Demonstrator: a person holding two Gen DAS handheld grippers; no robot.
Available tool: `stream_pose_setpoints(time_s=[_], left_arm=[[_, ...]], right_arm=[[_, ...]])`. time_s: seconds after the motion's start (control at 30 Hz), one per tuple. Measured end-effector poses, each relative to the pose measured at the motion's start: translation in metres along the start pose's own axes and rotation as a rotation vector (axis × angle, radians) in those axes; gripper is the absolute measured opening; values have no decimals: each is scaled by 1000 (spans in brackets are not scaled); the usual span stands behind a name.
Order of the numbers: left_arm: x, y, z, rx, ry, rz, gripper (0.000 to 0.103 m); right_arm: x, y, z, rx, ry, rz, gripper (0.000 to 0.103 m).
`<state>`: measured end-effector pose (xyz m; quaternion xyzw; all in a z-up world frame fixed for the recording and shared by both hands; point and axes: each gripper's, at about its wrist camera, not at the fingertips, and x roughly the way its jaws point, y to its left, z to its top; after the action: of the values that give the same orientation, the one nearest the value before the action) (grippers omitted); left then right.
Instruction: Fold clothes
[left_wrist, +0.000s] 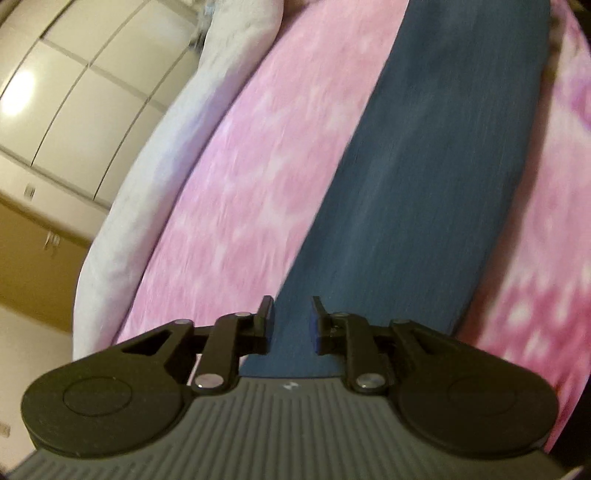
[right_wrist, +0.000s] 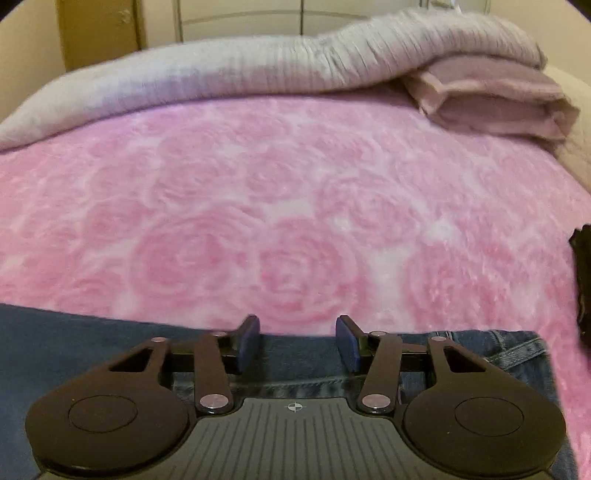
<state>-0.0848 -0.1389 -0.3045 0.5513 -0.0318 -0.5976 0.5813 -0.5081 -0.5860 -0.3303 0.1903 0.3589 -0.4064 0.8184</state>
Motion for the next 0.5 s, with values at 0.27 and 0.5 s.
stream_pose_setpoints(time_s=[0.27,0.5], left_arm=[[29,-33,59,-40,-129,-203,28],[45,-46,75,-4,-90,-197,31]], right_arm=[[-70,2,-68,56,-5,-34,50],[-64,-5,-63,95,-38,-40,50]])
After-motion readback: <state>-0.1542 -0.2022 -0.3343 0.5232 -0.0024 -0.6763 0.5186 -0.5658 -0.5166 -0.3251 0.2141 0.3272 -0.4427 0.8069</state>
